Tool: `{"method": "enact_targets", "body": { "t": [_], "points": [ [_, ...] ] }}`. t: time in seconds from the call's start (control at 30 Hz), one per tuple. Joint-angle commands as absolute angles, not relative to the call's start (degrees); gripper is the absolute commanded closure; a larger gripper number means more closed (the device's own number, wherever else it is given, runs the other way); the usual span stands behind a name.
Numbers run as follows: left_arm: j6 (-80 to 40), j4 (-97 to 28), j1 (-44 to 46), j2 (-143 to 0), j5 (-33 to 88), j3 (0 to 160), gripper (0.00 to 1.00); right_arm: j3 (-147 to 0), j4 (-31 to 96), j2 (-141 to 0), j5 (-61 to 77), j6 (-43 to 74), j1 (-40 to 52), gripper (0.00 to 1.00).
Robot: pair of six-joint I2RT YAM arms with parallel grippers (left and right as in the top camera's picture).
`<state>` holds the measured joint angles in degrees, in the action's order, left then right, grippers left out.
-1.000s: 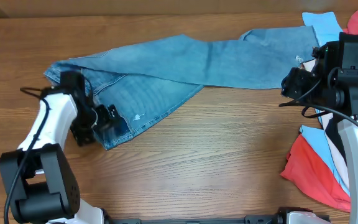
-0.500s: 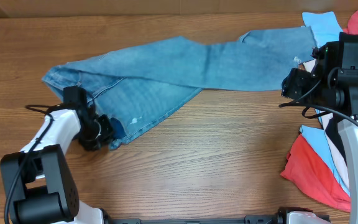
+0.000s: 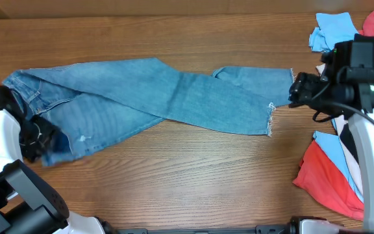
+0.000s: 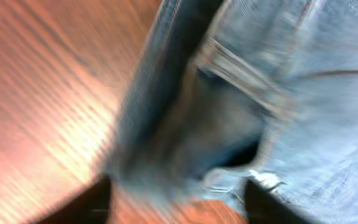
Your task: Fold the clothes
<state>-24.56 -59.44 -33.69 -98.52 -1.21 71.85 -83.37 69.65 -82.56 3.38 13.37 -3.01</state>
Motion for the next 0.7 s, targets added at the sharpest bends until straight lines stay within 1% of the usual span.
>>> {"method": "enact_targets", "body": {
  "t": [0.0, 0.1, 0.23, 0.33, 0.53, 0.67],
  "points": [
    [-25.9, -61.0, -33.5, -98.3, -0.7, 72.6, 0.00, -83.7, 69.6, -86.9, 4.2, 13.0, -3.2, 0.24],
    [-25.7, -61.8, -32.2, -98.3, 1.7, 72.6, 0.00, -80.5, 69.1, -91.0, 5.5, 13.0, -3.2, 0.23],
    [-24.2, -61.5, -29.8, -98.3, 5.8, 72.5, 0.00, -75.4, 65.0, -95.2, 9.3, 11.5, -3.2, 0.23],
    [-24.2, -61.0, -26.2, -98.3, 3.9, 72.5, 0.00, -71.1, 60.9, -99.0, 13.6, 9.8, -3.0, 0.22],
    [-24.2, -60.8, -20.9, -98.5, 0.6, 72.3, 0.00, -64.1, 55.0, -103.9, 15.2, 9.7, -1.4, 0.22],
    [-24.2, -60.7, -19.4, -98.9, 0.3, 72.1, 0.00, -60.2, 50.2, -104.1, 17.9, 9.8, 0.1, 0.21]
  ]
}}
